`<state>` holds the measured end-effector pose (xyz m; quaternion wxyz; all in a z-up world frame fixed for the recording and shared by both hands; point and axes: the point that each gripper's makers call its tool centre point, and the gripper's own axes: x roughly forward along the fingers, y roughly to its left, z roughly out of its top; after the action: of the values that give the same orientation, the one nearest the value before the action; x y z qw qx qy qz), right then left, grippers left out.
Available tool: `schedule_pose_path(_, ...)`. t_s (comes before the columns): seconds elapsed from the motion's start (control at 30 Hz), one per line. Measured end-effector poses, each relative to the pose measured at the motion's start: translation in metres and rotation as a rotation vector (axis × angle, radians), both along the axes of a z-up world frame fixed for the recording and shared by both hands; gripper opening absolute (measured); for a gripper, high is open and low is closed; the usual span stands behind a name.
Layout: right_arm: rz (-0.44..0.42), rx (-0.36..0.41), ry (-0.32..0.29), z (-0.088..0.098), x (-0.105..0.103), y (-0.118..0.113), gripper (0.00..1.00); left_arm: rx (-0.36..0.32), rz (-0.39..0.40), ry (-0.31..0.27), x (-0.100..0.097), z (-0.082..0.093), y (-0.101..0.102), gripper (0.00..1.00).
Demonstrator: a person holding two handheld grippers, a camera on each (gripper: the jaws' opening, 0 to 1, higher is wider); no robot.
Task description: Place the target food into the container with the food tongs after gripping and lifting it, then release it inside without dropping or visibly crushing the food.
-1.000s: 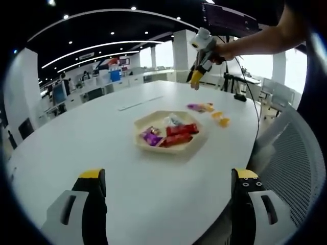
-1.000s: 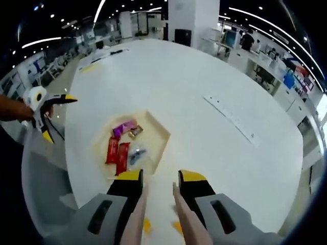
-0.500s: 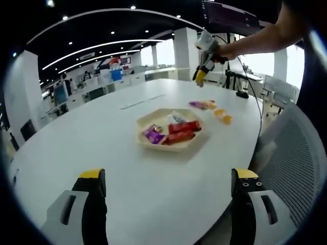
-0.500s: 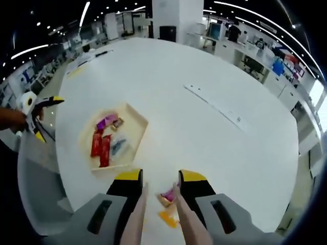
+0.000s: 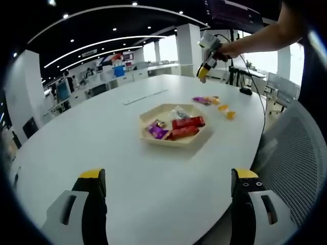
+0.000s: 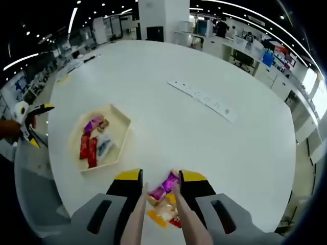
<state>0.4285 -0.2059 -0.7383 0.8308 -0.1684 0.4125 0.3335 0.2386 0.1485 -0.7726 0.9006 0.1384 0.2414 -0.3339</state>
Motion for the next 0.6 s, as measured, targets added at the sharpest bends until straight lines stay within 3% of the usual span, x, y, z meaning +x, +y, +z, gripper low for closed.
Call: schedule_pose_path(0.6,-0.081,-0.008,0.041,-0.043,0.012,-0.009,0.27,-0.002,0.009,0.023,0.000,-0.004,0.002,0.99)
